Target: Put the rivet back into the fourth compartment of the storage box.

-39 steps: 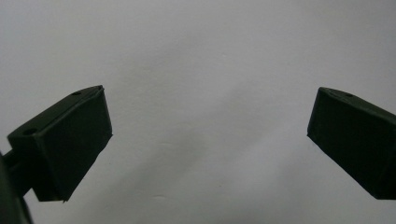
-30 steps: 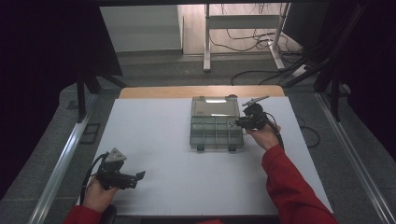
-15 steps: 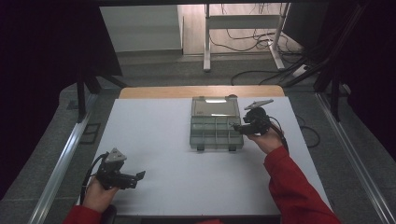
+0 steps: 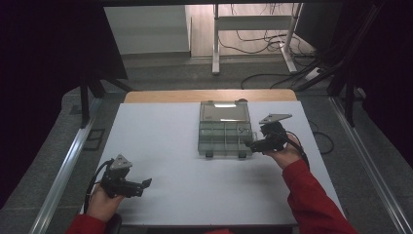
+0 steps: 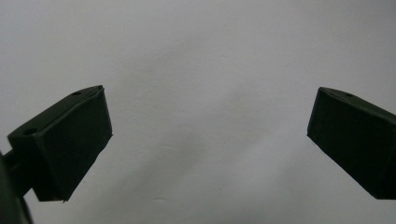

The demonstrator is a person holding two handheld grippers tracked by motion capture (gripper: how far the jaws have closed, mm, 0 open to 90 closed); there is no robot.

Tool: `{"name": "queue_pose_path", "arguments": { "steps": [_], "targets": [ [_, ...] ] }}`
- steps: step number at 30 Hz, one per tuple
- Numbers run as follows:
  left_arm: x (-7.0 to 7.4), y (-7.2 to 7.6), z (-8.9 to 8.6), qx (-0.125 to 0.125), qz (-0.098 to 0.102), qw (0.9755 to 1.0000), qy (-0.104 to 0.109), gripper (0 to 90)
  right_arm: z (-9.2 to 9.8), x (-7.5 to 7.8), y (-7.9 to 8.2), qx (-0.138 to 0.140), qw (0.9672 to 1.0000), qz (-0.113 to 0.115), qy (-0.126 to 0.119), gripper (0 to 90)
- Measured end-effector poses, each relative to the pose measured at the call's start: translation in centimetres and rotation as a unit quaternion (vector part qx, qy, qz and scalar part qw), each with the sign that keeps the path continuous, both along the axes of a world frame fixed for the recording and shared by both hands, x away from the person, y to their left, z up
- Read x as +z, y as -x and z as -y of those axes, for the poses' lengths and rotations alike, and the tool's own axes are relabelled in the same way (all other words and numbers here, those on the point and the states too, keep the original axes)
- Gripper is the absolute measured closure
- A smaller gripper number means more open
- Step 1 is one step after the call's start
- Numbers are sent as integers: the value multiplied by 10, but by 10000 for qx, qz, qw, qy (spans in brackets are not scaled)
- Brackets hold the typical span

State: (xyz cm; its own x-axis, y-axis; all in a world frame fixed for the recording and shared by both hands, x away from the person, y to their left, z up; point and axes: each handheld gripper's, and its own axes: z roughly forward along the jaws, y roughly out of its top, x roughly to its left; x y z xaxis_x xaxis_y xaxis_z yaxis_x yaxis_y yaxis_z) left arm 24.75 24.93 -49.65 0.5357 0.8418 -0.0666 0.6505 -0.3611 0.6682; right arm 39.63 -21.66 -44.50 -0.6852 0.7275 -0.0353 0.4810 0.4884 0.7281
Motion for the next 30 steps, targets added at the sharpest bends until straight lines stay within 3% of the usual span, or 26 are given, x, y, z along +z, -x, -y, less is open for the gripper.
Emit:
{"name": "queue_pose_path", "arguments": {
  "steps": [5, 11, 22, 25, 30],
  "targets": [
    [0, 0, 0, 0, 1, 10000, -1, 2, 7, -2, 10, -43, 10000, 1, 3, 62],
    [0, 0, 0, 4, 6, 10000, 3, 2, 17, -4, 25, -16, 9998, -190, -11, 9],
    [0, 0, 0, -2, 19, 10000, 16, 0, 43, -10, 59, -13, 9994, 221, -284, 0],
    [0, 0, 0, -5, 21, 10000, 17, 0, 51, -13, 67, -84, 9990, 247, -367, 0],
    [0, 0, 0, -5, 19, 10000, 31, 0, 62, -22, 78, -154, 9993, 201, -286, 0]
  ]
}}
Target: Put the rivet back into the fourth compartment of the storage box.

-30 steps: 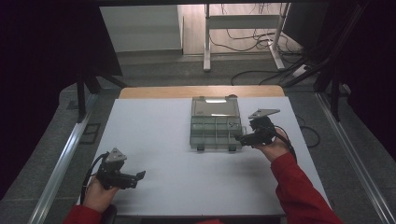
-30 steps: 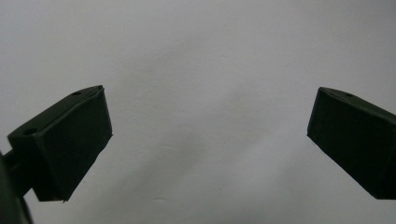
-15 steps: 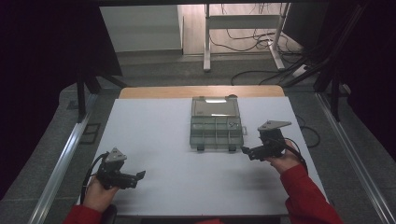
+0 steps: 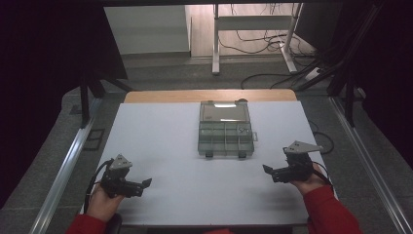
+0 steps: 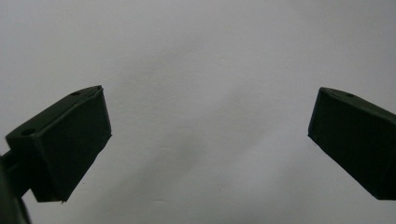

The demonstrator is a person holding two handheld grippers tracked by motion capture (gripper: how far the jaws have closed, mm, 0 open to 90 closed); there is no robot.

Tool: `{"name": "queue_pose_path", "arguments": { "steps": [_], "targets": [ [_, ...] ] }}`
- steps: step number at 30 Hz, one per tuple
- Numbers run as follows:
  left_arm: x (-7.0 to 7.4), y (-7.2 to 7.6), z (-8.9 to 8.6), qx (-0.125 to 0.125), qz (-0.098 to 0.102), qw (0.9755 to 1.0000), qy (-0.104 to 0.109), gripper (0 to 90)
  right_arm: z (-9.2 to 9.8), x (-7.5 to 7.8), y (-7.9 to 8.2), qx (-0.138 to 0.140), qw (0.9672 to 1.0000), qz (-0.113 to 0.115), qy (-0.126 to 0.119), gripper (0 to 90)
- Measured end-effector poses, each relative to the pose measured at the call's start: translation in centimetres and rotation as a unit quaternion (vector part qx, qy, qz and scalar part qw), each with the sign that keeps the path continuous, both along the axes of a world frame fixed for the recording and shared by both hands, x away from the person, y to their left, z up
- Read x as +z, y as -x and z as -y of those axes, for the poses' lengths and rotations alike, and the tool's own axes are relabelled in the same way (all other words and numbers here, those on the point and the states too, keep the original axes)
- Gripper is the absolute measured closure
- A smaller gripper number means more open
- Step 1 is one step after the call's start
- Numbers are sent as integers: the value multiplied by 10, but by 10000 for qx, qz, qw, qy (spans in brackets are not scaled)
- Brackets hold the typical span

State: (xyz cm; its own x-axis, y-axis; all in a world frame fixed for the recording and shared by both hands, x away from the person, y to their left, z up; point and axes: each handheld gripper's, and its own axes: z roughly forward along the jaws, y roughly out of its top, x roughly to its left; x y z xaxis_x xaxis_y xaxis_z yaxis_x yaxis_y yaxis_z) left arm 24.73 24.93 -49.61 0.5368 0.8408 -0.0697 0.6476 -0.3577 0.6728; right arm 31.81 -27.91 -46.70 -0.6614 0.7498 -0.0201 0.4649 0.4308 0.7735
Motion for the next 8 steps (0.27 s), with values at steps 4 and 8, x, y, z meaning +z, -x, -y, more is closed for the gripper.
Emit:
{"name": "queue_pose_path", "arguments": {
  "steps": [4, 8],
  "targets": [
    [0, 0, 0, -4, 12, 10000, -4, 0, 6, -8, 8, -50, 9998, -176, 110, 0],
    [0, -1, 1, -17, 4, 10000, -22, 0, 10, -10, 13, -82, 9996, -208, 184, 0]
  ]
}}
